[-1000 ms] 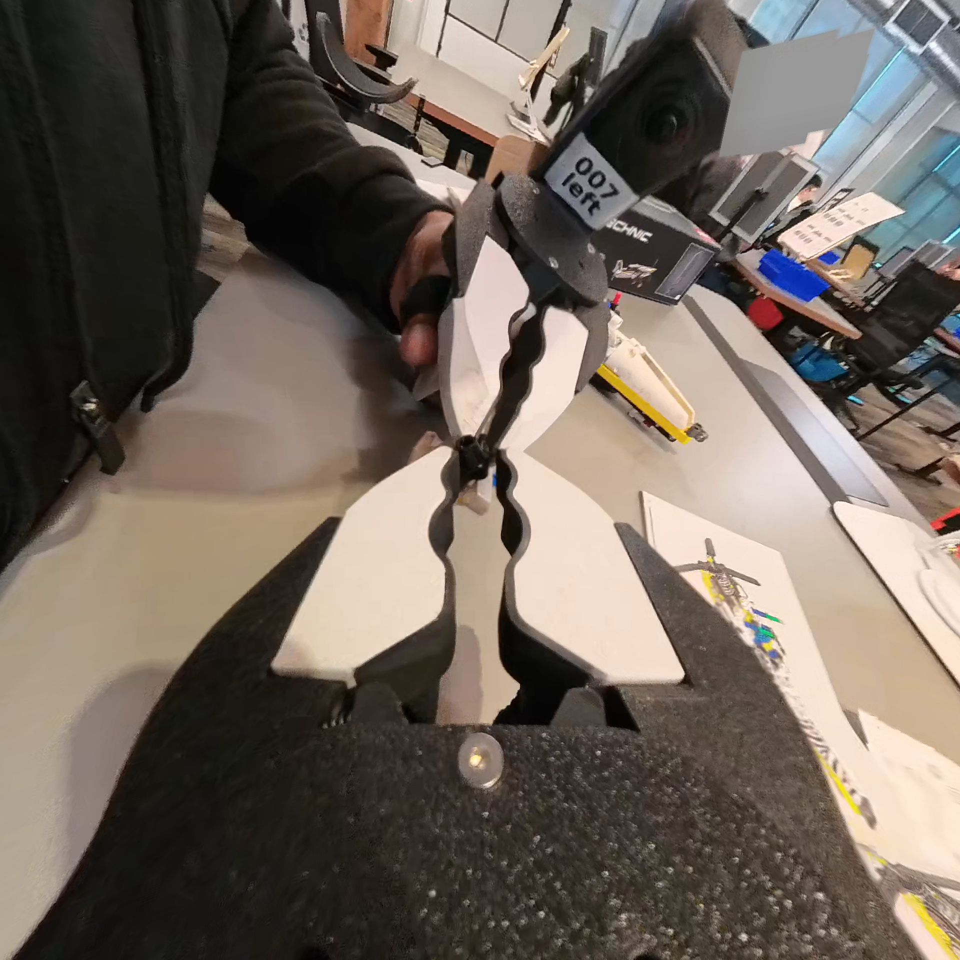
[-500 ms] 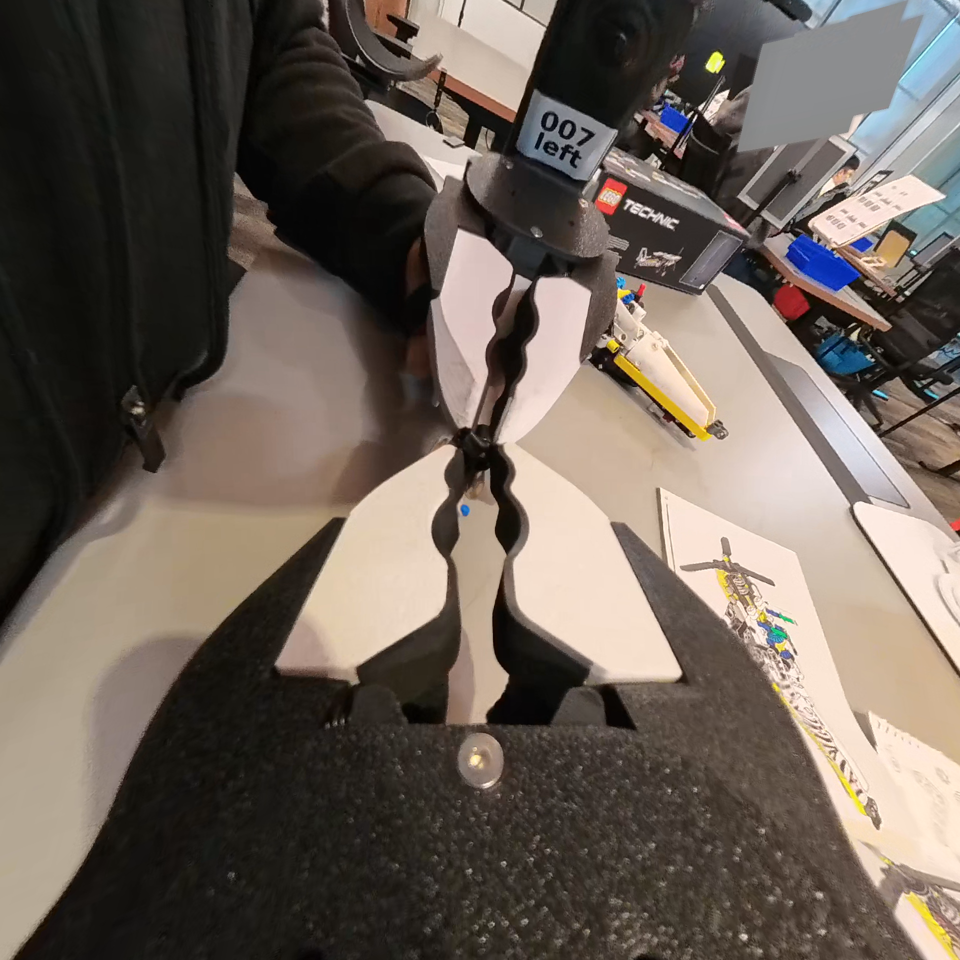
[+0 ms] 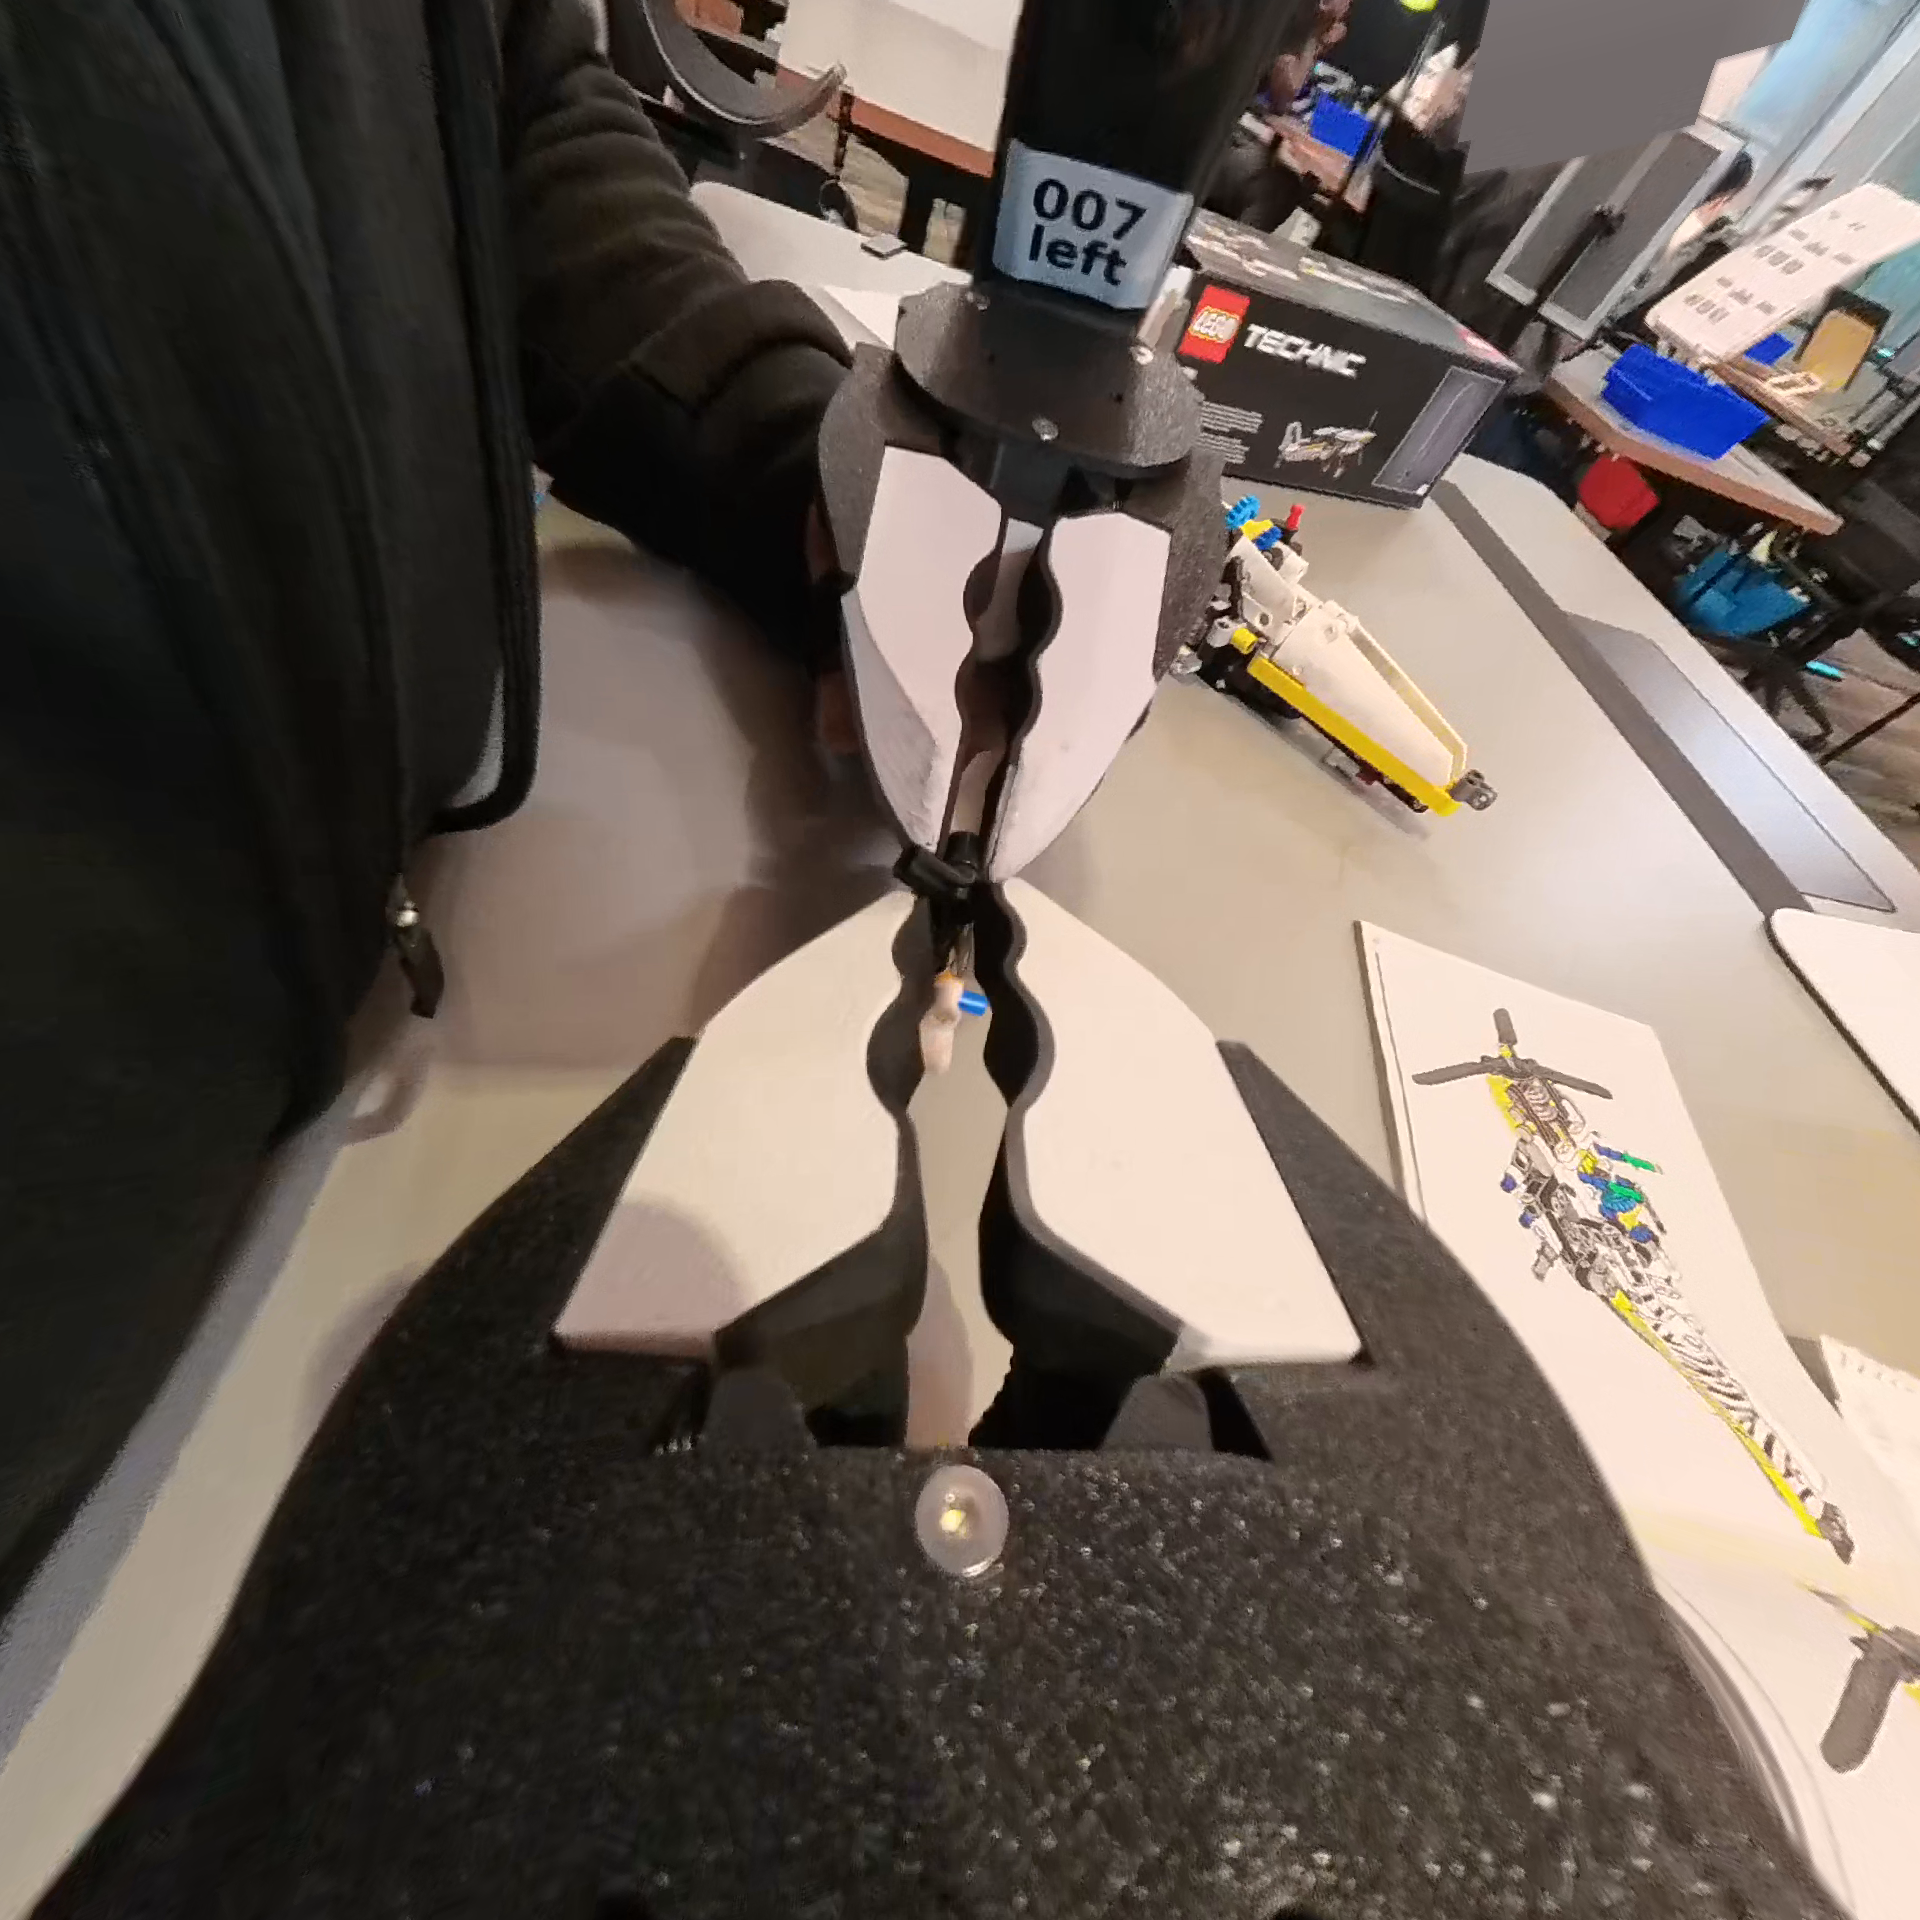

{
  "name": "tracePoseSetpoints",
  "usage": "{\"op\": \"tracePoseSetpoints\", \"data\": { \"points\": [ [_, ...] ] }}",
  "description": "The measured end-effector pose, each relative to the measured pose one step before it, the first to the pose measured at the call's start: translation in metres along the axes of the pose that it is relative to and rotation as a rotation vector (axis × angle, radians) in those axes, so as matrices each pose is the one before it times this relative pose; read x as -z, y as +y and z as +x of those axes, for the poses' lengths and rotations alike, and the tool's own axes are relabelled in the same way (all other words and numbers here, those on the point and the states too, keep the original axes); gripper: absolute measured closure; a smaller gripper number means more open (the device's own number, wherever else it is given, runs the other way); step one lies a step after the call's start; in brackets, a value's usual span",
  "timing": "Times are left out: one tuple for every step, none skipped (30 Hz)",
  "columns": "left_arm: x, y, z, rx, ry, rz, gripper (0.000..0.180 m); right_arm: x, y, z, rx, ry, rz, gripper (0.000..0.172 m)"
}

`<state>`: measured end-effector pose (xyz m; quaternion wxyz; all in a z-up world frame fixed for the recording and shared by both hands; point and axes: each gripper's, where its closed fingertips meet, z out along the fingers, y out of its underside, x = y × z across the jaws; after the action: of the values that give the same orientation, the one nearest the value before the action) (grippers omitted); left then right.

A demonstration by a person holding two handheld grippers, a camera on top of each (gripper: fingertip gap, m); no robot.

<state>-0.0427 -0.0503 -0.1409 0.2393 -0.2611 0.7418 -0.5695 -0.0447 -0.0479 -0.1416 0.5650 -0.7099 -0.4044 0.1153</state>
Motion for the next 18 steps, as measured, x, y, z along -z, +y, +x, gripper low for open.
{"op": "tracePoseSetpoints", "data": {
  "points": [
    [0.00048,-0.00036,-0.00119,0.0008,-0.0088,0.0034,0.172,0.00046,0.00003,0.00041,-0.0058,0.0055,-0.0026,0.164],
    [0.00107,-0.00004,0.00075,-0.0008,0.0052,0.0017,0.172,0.00165,0.00049,0.00017,-0.0017,-0.0024,-0.0012,0.164],
    [0.00362,0.00003,-0.00310,0.0098,-0.0156,0.0056,0.172,0.00455,0.00093,0.00423,-0.0016,0.0158,0.0060,0.165],
    [0.00731,-0.00266,-0.00479,0.0224,-0.0144,0.0310,0.172,0.00622,0.00151,0.00728,-0.0250,0.0266,0.0109,0.165],
    [0.00537,-0.00323,-0.00399,0.0257,-0.0095,0.0301,0.172,0.00396,0.00438,0.00612,-0.0368,0.0166,-0.0087,0.165],
    [0.00006,0.00010,-0.00176,0.0063,-0.0072,-0.0007,0.172,0.00114,0.00405,0.00379,0.0007,0.0115,-0.0124,0.165],
    [-0.00327,0.00346,0.00034,-0.0100,-0.0032,-0.0284,0.172,-0.00003,-0.00089,0.00102,0.0294,0.0034,0.0145,0.165],
    [-0.00329,0.00371,0.00150,-0.0120,0.0024,-0.0303,0.172,-0.00064,-0.00307,-0.00096,0.0117,-0.0082,0.0216,0.164],
    [-0.00192,0.00285,-0.00023,0.0034,-0.0020,-0.0237,0.172,-0.00146,0.00001,-0.00069,-0.0155,-0.0140,-0.0022,0.164],
    [-0.00106,0.00258,-0.00265,0.0232,-0.0078,-0.0204,0.172,-0.00128,0.00218,0.00080,-0.0255,-0.0088,-0.0122,0.164],
    [-0.00053,0.00320,-0.00304,0.0272,-0.0063,-0.0241,0.172,-0.00013,0.00156,0.00101,-0.0242,-0.0086,-0.0037,0.164],
    [-0.00055,0.00367,-0.00248,0.0281,-0.0036,-0.0271,0.172,0.00066,0.00041,0.00054,-0.0179,-0.0115,0.0034,0.164],
    [-0.00105,0.00370,-0.00038,0.0270,0.0098,-0.0297,0.172,0.00036,0.00082,0.00121,-0.0188,-0.0061,-0.0010,0.164],
    [-0.00142,0.00271,-0.00105,0.0216,0.0016,-0.0256,0.171,-0.00067,0.00206,0.00031,-0.0250,-0.0140,-0.0099,0.163],
    [-0.00097,0.00079,-0.00387,0.0134,-0.0227,-0.0124,0.168,-0.00168,0.00215,-0.00106,-0.0307,-0.0250,-0.0122,0.163],
    [-0.00011,-0.00116,-0.00270,0.0044,-0.0147,-0.0021,0.162,-0.00152,0.00115,0.00043,-0.0333,-0.0141,-0.0066,0.163],
    [0.00138,-0.00336,-0.00239,-0.0031,-0.0129,0.0114,0.160,-0.00108,-0.00063,0.00046,-0.0264,-0.0130,0.0029,0.163],
    [0.00277,-0.00570,-0.00282,-0.0065,-0.0171,0.0260,0.158,-0.00053,-0.00188,-0.00031,-0.0238,-0.0169,0.0092,0.163]
  ]
}}
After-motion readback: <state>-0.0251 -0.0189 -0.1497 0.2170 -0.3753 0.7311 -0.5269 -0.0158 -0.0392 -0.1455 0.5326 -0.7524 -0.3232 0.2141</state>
